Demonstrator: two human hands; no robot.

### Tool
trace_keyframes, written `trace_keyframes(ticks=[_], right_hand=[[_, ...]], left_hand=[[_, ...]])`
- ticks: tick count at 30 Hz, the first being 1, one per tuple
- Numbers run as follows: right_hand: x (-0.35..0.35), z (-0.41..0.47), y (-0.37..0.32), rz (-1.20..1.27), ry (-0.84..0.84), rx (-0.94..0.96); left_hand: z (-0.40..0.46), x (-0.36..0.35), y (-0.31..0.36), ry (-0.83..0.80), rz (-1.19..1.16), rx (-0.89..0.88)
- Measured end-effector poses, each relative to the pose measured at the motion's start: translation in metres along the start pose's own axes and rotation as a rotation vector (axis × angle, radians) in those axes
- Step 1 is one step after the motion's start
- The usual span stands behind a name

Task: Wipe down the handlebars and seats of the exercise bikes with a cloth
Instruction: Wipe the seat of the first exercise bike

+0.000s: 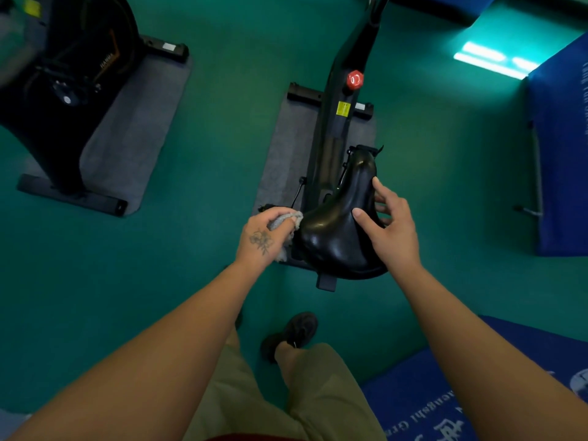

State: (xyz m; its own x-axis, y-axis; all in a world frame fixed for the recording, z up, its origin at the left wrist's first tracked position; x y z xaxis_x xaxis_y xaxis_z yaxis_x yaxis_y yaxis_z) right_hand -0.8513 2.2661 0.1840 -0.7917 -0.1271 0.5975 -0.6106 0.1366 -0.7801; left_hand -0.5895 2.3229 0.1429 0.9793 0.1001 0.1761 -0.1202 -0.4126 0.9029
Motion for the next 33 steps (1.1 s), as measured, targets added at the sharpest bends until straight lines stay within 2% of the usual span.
trace_keyframes(ticks=[7,11,16,19,21,23,26,28,31,33], right_hand=[[0.001,-0.002,-0.005,-0.014,-0.016,-0.022],[0.002,-0.005,-0.008,-0.004,-0.019,-0.055],[0.001,-0.004,-0.010,-0.039,-0.018,-0.056],[0.007,-0.009,-0.026,-0.165,0.075,-0.032],[0.011,-0.016,-0.046,-0.160,0.162,0.040],[0.007,-0.022,-0.063,-0.047,0.154,0.078],[-0.012,-0.031,-0.083,0.241,-0.075,-0.011],[-0.017,-0.040,-0.096,0.361,-0.139,-0.065],[-0.012,-0.047,-0.109,0.539,-0.120,-0.130],[-0.002,-0.048,-0.114,0.564,-0.055,-0.145]], left_hand=[[-0.028,0.000,0.014,-0.031,0.007,-0.115],[-0.016,-0.003,0.010,-0.026,0.019,-0.030],[0.009,0.003,0.015,-0.033,0.135,-0.078],[0.012,0.010,0.031,-0.067,0.102,-0.147],[0.012,0.014,0.046,-0.092,0.057,-0.186],[0.011,0.015,0.063,-0.131,0.004,-0.217],[0.006,0.010,0.094,-0.226,-0.039,-0.279],[0.001,0.004,0.115,-0.316,-0.073,-0.292],[-0.008,-0.004,0.142,-0.445,-0.050,-0.316],[-0.010,-0.010,0.155,-0.528,-0.023,-0.318]])
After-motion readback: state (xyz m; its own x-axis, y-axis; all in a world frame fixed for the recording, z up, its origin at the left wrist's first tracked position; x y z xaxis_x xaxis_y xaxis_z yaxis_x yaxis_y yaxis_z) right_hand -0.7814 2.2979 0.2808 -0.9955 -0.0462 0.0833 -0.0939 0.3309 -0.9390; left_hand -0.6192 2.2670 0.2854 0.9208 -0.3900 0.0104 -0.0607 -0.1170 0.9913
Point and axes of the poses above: each hand's wrist, its own z-axis towards the middle knuckle, its own x-axis out of the back of the hand, y = z × x, the point moved 6 cm from there along z, towards the middle knuckle, and after that the axes turned 2 degrees about -y, right-handed, at the moved point
